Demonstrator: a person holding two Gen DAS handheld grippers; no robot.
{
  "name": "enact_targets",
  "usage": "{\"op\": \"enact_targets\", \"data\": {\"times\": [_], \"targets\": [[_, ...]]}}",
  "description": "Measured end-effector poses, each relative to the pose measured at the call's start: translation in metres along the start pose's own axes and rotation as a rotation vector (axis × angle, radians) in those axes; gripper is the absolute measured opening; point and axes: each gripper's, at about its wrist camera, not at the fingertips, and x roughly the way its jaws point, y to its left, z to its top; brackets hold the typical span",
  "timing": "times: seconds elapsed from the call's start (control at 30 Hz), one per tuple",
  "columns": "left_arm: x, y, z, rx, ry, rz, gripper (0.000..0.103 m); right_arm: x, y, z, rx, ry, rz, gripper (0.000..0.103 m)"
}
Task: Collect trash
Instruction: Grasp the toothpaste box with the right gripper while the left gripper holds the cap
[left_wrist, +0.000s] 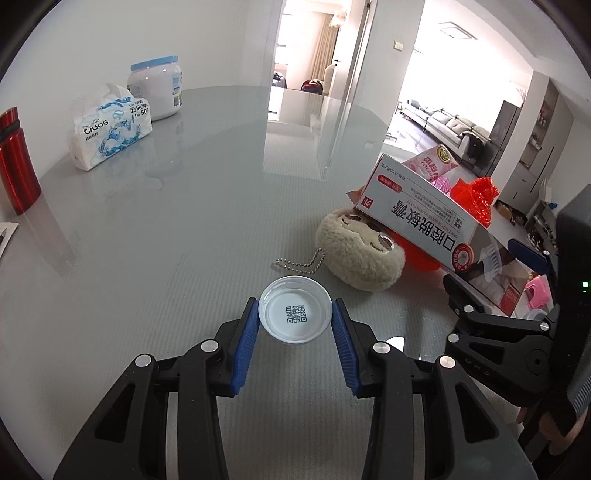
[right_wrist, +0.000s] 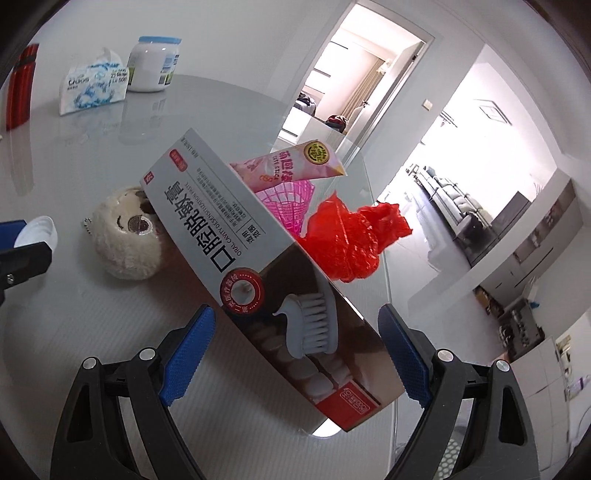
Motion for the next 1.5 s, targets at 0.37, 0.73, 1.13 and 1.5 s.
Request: {"op": "enact_targets", "data": {"times": [0.37, 0.73, 1.13, 1.5], "targets": [[-0.004, 0.004, -0.002, -0.034, -0.003, -0.004, 0.039, -0.016, 0.006, -0.004, -0.007, -0.06, 0.027, 0.061], [-0.008, 0.002, -0.004, -0.031, -0.02, 0.018, 0.039, -0.028, 0.004, -0.011, 0.074, -0.031, 0.148, 0.011], [-0.007, 0.002, -0.004, -0.03, -0.018, 0.012, 0.039, -0.03, -0.059, -0.011, 0.242, -0.008, 0.391, 0.059], [-0.007, 0.004, -0.002, -0.035, -0.014, -0.003, 0.039, 0.01, -0.059, 0.002, 0.105, 0.138, 0.459, 0.077]]}}
